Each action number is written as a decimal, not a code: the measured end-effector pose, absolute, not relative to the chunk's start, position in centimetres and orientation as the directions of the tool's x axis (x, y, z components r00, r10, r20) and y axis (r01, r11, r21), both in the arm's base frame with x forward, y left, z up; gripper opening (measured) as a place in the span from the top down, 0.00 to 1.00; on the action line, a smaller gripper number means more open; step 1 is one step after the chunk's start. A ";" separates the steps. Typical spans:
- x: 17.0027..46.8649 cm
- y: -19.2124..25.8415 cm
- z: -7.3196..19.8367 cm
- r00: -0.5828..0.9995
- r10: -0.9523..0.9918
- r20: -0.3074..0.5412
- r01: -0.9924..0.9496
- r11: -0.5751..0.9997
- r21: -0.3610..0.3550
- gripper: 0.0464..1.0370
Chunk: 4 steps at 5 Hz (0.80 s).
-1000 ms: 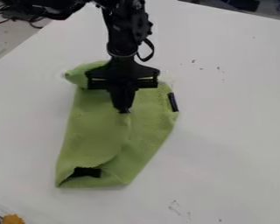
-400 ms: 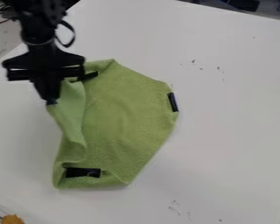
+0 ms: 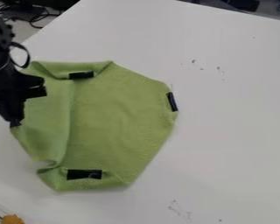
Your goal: Unfold the cloth from right to left
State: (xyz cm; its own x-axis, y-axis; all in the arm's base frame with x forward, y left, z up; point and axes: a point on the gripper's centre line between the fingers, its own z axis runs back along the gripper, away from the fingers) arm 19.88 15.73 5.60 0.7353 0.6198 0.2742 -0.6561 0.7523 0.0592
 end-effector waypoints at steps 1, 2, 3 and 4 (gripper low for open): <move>18.6 17.6 4.8 0.742 0.615 0.265 -0.651 0.756 0.070 0.95; 17.1 19.6 4.6 0.745 0.612 0.265 -0.652 0.751 0.098 0.95; 16.4 20.4 3.4 0.757 0.606 0.244 -0.641 0.761 0.097 0.92; 16.6 20.7 2.4 0.768 0.588 0.254 -0.623 0.778 0.085 0.72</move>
